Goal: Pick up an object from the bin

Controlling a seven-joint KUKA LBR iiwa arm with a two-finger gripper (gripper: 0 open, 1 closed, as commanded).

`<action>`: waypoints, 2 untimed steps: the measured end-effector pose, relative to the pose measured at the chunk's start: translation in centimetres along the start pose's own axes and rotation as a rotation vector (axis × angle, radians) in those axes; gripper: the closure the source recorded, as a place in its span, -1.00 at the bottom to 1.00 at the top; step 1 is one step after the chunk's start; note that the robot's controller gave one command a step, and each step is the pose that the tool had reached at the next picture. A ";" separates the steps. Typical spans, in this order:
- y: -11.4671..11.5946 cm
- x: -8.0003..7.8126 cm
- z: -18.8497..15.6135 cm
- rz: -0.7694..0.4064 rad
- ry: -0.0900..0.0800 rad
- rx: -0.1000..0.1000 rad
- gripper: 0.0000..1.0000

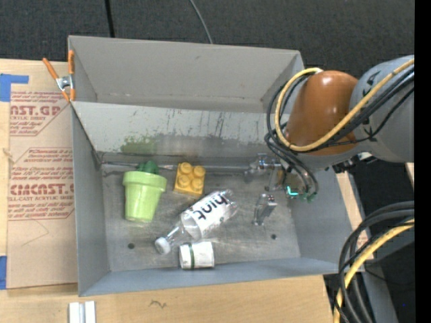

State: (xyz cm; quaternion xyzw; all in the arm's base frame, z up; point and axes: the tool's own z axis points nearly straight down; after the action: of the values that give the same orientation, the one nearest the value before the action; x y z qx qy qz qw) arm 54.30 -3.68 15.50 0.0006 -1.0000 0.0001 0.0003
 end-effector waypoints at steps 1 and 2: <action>0.0 0.0 0.0 0.000 -0.001 0.000 -1.00; 3.0 -1.2 3.4 -0.114 -0.010 0.003 -1.00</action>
Offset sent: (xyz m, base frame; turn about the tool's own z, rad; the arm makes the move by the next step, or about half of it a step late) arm 0.0214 0.0724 -0.0850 -0.2598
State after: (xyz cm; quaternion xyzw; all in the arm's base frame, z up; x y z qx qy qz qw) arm 55.50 -0.71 12.07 0.0576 -0.9983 0.0015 -0.0045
